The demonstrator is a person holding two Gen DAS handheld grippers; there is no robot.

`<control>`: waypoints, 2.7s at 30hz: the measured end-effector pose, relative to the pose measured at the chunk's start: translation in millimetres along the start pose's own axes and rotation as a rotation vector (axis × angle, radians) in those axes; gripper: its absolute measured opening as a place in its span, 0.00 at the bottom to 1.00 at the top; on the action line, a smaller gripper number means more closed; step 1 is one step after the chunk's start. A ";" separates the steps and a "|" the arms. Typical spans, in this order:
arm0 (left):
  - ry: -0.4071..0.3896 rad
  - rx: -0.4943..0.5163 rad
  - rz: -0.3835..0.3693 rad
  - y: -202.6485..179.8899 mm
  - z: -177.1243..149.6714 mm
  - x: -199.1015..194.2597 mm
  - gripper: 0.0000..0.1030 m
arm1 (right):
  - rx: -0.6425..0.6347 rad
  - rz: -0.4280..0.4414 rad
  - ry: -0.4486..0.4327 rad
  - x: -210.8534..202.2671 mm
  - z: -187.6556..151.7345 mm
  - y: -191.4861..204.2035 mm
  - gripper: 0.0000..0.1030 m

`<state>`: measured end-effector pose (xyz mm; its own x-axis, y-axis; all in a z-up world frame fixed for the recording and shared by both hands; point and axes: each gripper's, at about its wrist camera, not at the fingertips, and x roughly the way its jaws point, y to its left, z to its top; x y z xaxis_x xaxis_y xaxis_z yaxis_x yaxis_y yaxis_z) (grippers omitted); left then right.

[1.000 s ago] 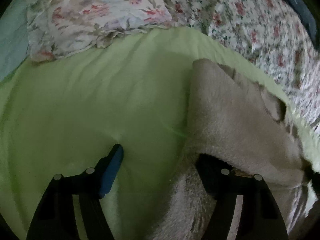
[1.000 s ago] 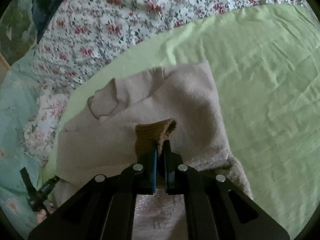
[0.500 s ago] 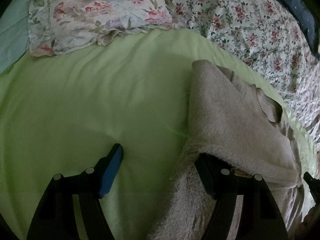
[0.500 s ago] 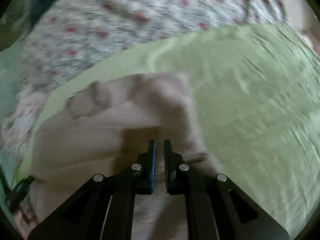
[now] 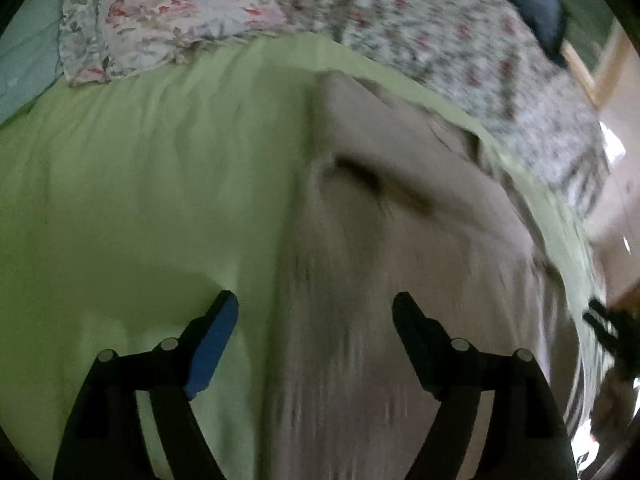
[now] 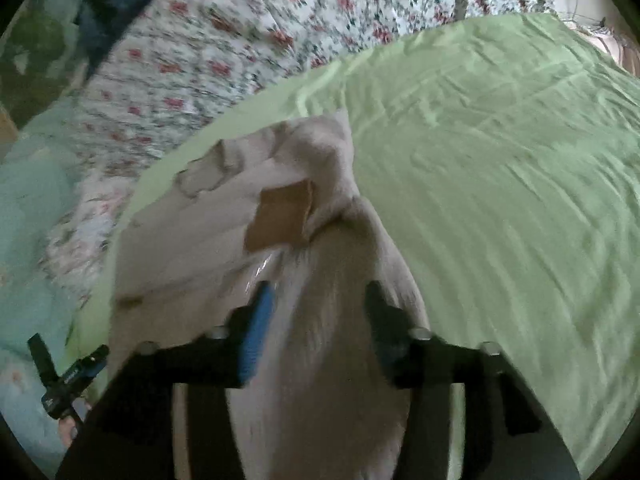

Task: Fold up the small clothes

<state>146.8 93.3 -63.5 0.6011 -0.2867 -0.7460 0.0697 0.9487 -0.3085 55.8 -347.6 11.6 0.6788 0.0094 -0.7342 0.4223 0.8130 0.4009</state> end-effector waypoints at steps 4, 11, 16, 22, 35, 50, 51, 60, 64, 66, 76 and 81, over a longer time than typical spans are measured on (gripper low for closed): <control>0.063 0.067 -0.050 -1.4 -44.5 -27.5 0.80 | 0.007 0.055 0.015 -30.0 -37.4 -8.7 0.51; 0.111 0.077 -0.207 -1.8 -106.0 -58.4 0.82 | -0.034 0.130 0.045 -79.6 -88.5 -33.1 0.51; 0.138 0.122 -0.294 -13.0 -134.8 -61.0 0.82 | -0.055 0.166 0.103 -93.6 -110.0 -56.8 0.51; 0.172 0.183 -0.350 -18.7 -151.4 -60.2 0.77 | -0.123 0.283 0.205 -92.7 -140.4 -65.9 0.51; 0.241 0.266 -0.355 -20.7 -168.7 -44.5 0.14 | -0.167 0.407 0.242 -69.2 -167.2 -43.8 0.17; 0.050 0.199 -0.386 -7.7 -158.0 -116.7 0.06 | -0.108 0.414 0.160 -100.5 -165.8 -73.3 0.08; 0.046 0.200 -0.388 -7.7 -155.1 -120.7 0.06 | -0.106 0.425 0.159 -98.6 -164.7 -72.7 0.08; -0.068 0.217 -0.428 -32.2 -107.4 -153.7 0.06 | -0.056 0.540 0.034 -118.4 -127.9 -60.4 0.08; -0.152 0.186 -0.428 -38.8 -71.4 -160.1 0.06 | -0.065 0.567 -0.044 -127.2 -97.5 -48.6 0.08; -0.190 0.160 -0.422 -41.5 -48.1 -157.6 0.06 | -0.073 0.580 -0.084 -126.6 -75.4 -38.7 0.08; -0.271 0.113 -0.274 -70.0 80.1 -104.2 0.06 | -0.059 0.505 -0.182 -56.6 49.0 6.1 0.08; -0.227 0.062 -0.222 -69.1 129.5 -48.5 0.06 | -0.036 0.450 -0.159 -2.3 93.7 20.8 0.08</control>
<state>216.0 58.9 70.5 0.7276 -0.4572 -0.5115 0.2634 0.8746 -0.4070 119.3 -385.3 73.0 0.8740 0.2787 -0.3980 0.0457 0.7683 0.6385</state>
